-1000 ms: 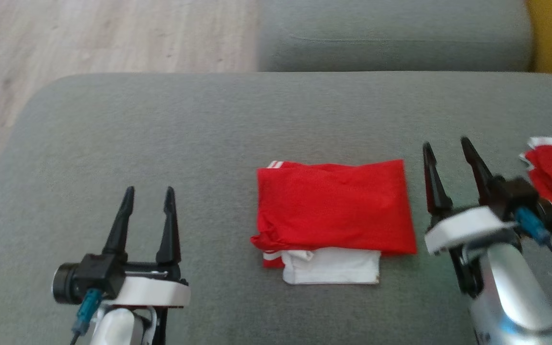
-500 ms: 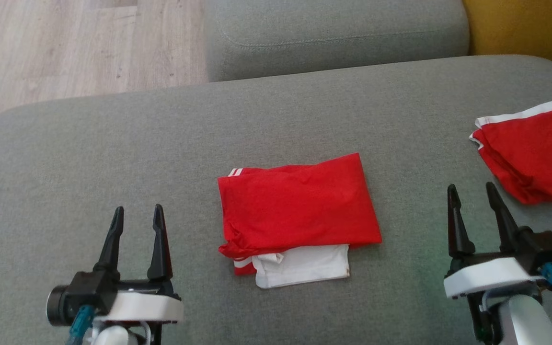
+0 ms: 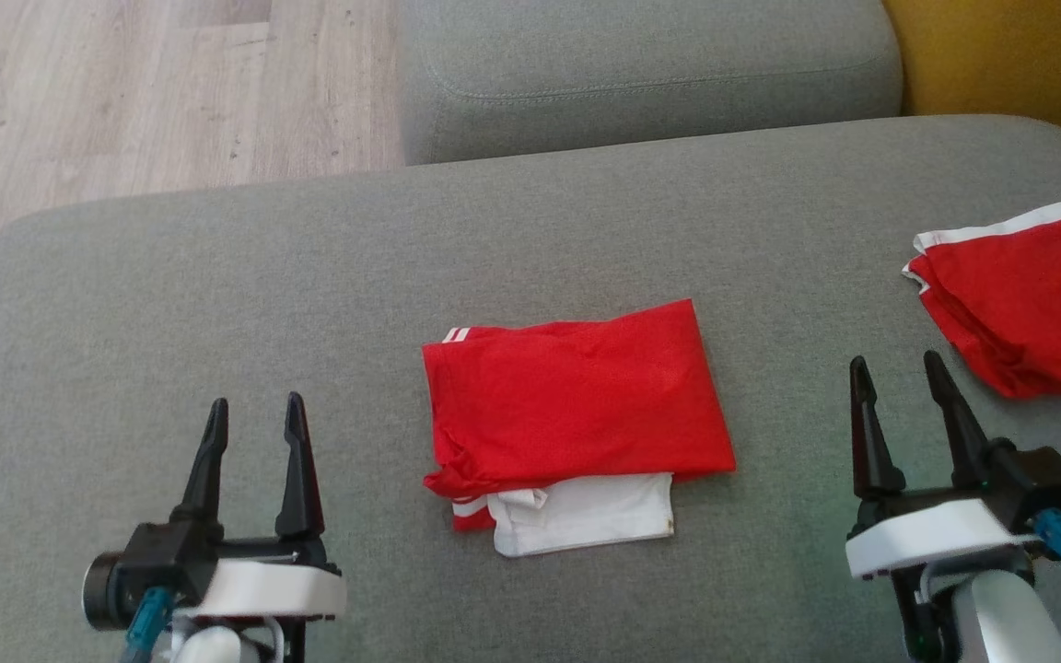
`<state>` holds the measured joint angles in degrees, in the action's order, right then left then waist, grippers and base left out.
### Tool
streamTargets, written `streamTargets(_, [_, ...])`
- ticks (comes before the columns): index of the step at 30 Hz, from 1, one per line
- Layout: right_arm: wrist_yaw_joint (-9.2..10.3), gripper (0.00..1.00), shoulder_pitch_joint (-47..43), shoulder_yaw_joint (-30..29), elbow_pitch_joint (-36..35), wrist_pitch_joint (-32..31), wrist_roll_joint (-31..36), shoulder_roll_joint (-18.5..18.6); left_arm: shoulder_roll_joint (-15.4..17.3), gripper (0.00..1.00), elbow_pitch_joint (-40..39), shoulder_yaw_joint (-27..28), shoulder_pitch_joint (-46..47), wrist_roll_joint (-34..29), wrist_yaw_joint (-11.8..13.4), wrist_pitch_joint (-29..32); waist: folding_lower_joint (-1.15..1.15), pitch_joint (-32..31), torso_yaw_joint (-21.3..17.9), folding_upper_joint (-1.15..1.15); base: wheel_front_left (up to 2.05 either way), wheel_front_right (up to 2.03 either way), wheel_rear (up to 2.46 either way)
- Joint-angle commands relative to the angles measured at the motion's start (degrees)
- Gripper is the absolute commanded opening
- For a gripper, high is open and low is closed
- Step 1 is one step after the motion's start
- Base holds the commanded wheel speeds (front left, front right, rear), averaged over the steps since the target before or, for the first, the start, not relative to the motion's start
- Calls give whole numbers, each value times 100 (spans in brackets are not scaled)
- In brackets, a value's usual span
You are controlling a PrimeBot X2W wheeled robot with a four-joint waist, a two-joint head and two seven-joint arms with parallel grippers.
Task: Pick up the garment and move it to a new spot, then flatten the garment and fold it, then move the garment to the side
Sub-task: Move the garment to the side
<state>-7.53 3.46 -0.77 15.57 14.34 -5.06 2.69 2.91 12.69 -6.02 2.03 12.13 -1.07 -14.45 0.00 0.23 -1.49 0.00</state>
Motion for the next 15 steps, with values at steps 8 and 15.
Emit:
streamTargets(8, [4, 100, 279, 310, -201, -170, -45, 20, -2, 100, -211, -44, 291, 41, 30, -54, 0, 307, 176, 0, 0, 0, 0])
streamTargets(15, [4, 100, 712, 683, 508, -550, -316, 19, -2, 100, -118, -174, 516, 42, 24, -54, 0, 623, 438, 0, 0, 0, 0])
